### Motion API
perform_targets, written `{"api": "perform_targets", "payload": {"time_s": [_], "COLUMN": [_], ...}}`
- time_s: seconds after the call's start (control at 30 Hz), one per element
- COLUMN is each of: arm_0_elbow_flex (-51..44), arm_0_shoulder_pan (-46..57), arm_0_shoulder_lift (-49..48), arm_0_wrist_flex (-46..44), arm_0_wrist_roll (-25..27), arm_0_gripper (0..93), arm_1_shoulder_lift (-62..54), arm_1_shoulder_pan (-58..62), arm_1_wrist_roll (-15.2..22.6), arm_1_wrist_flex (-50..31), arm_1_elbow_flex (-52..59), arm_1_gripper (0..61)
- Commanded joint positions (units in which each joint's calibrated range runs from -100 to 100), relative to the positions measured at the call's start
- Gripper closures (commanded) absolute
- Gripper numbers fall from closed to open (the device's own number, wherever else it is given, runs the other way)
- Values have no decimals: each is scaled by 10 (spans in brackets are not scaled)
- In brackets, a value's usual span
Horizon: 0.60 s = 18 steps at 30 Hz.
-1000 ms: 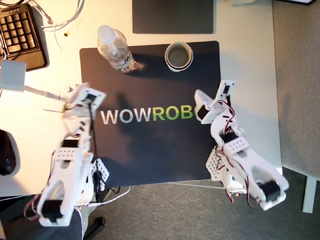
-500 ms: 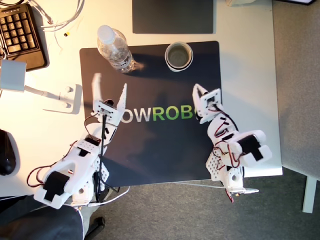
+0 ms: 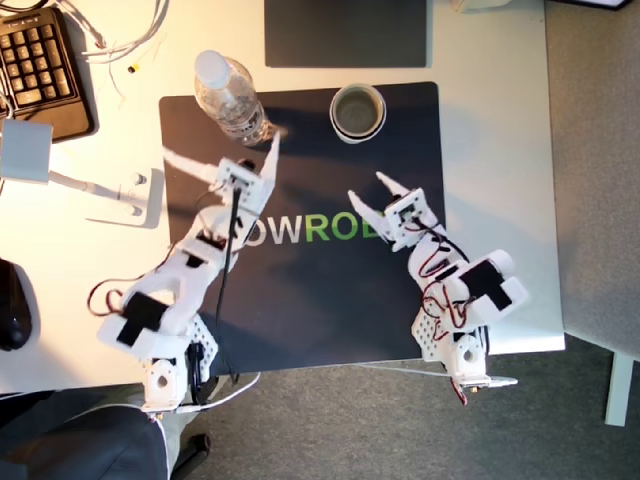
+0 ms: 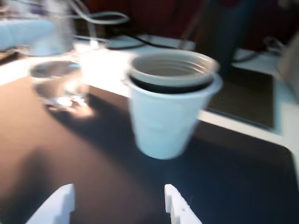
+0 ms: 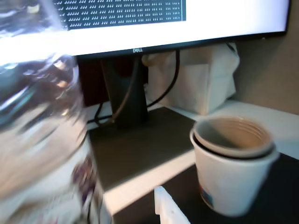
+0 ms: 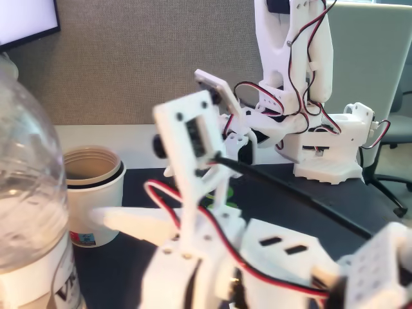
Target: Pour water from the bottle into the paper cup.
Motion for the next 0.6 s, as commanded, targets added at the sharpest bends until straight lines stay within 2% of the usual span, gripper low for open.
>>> {"api": "perform_targets", "payload": {"time_s": [0.0, 0.13, 0.43, 0.5, 0.57], "arm_0_elbow_flex": [-178, -250, -243, -241, -230], "arm_0_shoulder_pan": [-15, -33, -52, -54, -61], "arm_0_shoulder_lift": [34, 51, 51, 49, 45], "arm_0_wrist_flex": [59, 106, 111, 112, 110], "arm_0_wrist_roll": [-10, -25, -34, -35, -35], "arm_0_gripper": [30, 33, 38, 81, 383], "arm_1_shoulder_lift": [-47, -49, 5, 20, 45], "arm_1_shoulder_pan": [70, 110, 77, 73, 63], "arm_1_wrist_roll": [-4, 4, 11, 11, 10], "arm_1_wrist_flex": [48, 92, 93, 93, 92], "arm_1_elbow_flex": [-52, -105, -190, -210, -230], "arm_1_gripper": [329, 329, 316, 311, 300]}}
